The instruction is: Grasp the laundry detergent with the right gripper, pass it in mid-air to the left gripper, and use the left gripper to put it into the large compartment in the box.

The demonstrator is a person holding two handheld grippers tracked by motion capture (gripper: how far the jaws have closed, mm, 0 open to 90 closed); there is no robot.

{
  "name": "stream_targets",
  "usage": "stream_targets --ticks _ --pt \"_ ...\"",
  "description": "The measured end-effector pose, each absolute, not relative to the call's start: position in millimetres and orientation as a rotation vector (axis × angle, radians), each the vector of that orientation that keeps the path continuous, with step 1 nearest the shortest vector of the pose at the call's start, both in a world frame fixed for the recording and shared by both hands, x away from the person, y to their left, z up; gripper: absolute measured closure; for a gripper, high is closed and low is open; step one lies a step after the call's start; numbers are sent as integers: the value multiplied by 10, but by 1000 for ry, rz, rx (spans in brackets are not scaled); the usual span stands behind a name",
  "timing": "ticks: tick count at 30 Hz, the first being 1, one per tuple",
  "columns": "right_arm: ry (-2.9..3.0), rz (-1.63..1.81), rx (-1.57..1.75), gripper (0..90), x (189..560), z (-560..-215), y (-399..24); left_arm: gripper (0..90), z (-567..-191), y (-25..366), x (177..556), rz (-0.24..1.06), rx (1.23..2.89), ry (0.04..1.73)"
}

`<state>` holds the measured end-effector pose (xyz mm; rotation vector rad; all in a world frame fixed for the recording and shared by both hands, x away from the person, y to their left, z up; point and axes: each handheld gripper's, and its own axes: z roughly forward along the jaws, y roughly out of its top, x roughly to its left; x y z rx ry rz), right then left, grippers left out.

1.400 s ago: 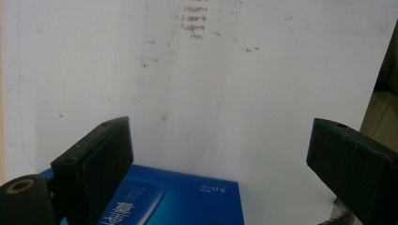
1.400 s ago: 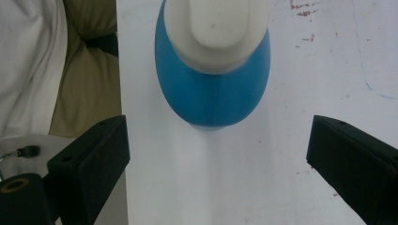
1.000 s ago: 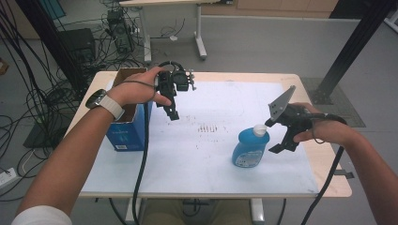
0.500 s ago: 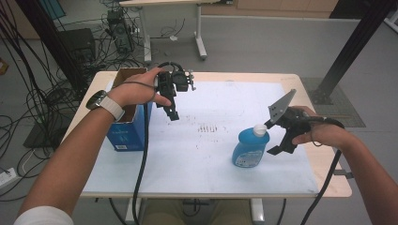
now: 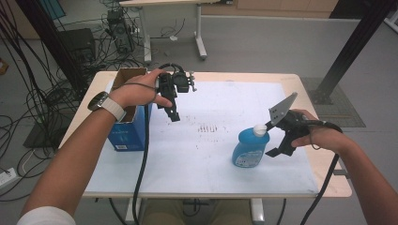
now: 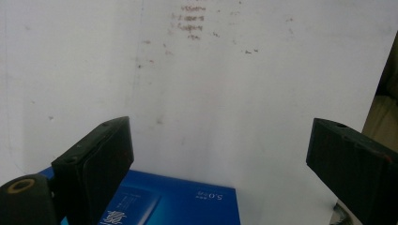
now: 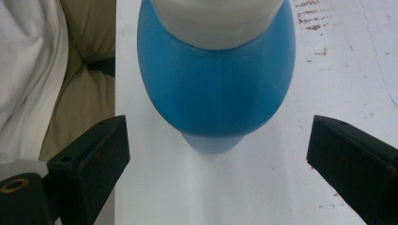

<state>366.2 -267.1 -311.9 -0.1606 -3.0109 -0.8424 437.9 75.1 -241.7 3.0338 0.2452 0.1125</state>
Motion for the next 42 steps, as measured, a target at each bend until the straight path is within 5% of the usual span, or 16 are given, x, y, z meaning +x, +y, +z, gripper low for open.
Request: stream_targets --ticks 42 --pt "-3005 -847 -177 62 3671 -3126 -2655 83 -2420 790 4374 110 3035 260"
